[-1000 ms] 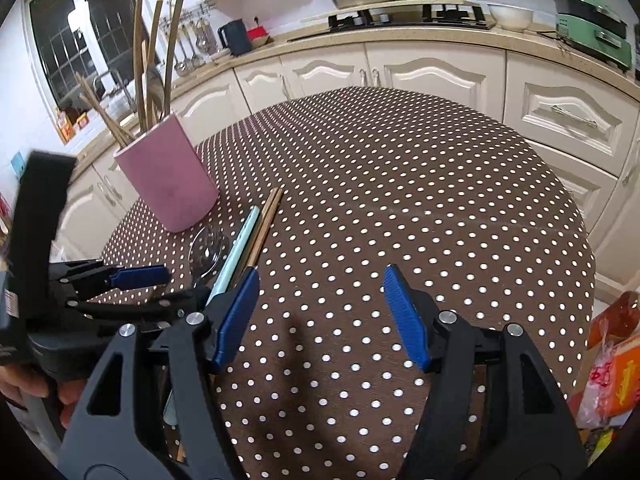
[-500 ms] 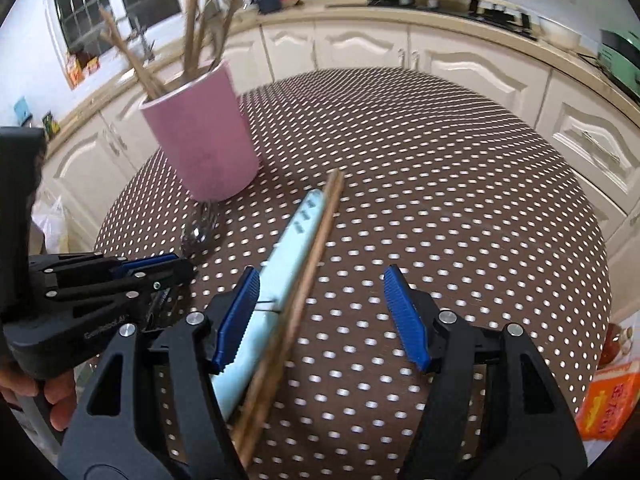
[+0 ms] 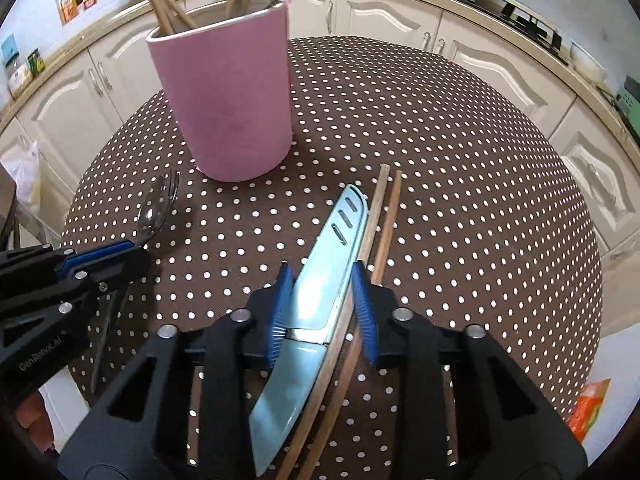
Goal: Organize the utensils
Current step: 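Lift the fork with the left tool while the right tool lifts the knife toward the cup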
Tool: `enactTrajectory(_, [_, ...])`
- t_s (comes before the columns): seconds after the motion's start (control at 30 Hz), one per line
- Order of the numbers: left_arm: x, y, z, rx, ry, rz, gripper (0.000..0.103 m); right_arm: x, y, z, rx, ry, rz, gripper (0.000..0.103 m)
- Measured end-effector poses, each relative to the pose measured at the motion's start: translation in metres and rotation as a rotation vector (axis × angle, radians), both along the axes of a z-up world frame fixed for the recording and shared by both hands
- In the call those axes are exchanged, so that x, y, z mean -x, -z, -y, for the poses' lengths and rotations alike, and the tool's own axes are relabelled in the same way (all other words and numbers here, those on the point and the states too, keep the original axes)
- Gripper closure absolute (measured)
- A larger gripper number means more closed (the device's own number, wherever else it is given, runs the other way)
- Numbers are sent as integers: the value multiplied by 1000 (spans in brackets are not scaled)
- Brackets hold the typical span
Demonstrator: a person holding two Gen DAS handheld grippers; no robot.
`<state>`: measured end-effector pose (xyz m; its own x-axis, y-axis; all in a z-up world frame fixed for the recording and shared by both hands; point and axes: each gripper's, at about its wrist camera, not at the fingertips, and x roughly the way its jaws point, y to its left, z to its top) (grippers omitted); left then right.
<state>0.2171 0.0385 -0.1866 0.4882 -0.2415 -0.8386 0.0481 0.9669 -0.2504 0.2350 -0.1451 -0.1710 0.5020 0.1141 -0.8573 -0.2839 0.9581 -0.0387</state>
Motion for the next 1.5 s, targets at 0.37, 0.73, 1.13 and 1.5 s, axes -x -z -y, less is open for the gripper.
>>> enactTrajectory(0.37, [6, 0, -34, -34, -18, -35, 92, -18, 3, -17, 3, -82, -134, 71])
enactTrajectory(0.73, [-18, 1, -17, -75, 14, -74, 92, -55, 1, -28, 34, -131, -260, 73])
enactTrajectory(1.13, [11, -19, -17, 28, 46, 30, 92, -19, -24, 22, -281, -113, -86, 77])
enactTrajectory(1.5, [53, -73, -12, 90, 37, 348, 92, 14, -77, 55, -488, -126, 143, 77])
